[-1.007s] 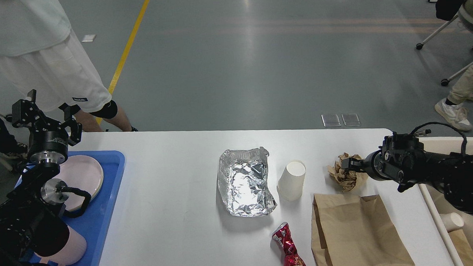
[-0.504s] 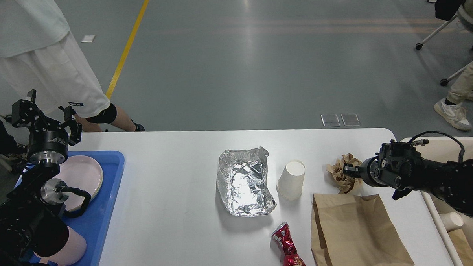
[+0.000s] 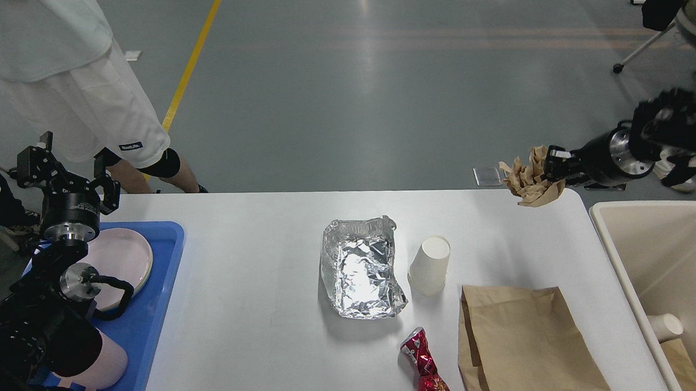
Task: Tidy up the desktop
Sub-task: 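Carry the crumpled paper with the right gripper into the white bin, then move the right gripper to the brown paper bag and grasp it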
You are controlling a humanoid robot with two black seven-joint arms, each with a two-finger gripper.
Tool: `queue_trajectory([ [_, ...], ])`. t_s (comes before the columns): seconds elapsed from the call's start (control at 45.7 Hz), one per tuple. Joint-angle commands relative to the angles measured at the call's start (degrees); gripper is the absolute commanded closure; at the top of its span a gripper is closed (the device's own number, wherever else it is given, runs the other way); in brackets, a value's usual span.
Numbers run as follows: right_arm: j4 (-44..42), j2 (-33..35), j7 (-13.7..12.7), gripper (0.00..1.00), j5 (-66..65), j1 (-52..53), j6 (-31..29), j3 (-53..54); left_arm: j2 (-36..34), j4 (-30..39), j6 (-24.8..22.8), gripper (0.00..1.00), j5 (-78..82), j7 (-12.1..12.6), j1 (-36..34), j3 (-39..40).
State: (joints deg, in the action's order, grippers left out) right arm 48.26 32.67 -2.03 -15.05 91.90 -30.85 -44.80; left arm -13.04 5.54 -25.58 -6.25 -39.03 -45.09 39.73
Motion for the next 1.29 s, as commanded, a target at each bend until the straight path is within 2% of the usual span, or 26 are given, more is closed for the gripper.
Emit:
queue_trajectory([
  [0.0,0.43,3.80,0.01,1.00,0.02,7.93,-7.64,1.03,-0.05,0.00,0.00,0.03,0.01,0.01,0.00,0.00],
  [0.131,0.17,5.83,-0.08,1.00,0.02,12.86,-9.67,1.12,0.04,0.00,0.00,0.03,0.01,0.01,0.00,0.00],
  [0.219,-1.24,6.53,-0.17,1.00,-0.15,12.25,-8.35,0.51,-0.05,0.00,0.00,0.03,0.01,0.01,0.00,0.00],
  [0.263,-3.17,6.71,-0.17,1.00,0.02,10.94,-5.90,0.07,0.03,0.00,0.00,0.03,0.01,0.01,0.00,0.00],
  [0.569,-11.35,7.23,-0.17,1.00,0.98,-21.74,18.97,1.03,0.03,0.00,0.00,0.03,0.01,0.01,0.00,0.00],
  [0.657,-14.24,7.94,-0.17,1.00,1.86,-28.86,22.67,0.86,-0.05,0.00,0.00,0.03,0.01,-0.08,0.00,0.00],
  [0.745,-19.86,6.71,-0.08,1.00,1.78,-35.81,23.46,1.47,0.04,0.00,0.00,0.03,0.01,0.01,0.00,0.00],
  [0.81,-24.08,4.08,-0.08,0.68,1.87,-39.77,23.82,1.56,0.04,0.00,0.00,0.03,0.01,-0.08,0.00,0.00],
  [0.898,-27.78,2.23,-0.08,0.11,1.87,-43.11,24.08,1.47,0.04,0.00,0.00,0.03,0.01,-0.08,0.00,0.00],
  [0.92,-28.31,2.05,-0.08,0.02,1.87,-43.47,24.26,1.56,0.04,0.00,0.00,0.03,0.01,0.01,0.00,0.00],
  [1.27,-27.96,1.79,-0.08,0.00,1.60,-44.26,23.20,0.59,0.03,0.00,0.00,0.03,0.01,0.01,0.00,0.00],
])
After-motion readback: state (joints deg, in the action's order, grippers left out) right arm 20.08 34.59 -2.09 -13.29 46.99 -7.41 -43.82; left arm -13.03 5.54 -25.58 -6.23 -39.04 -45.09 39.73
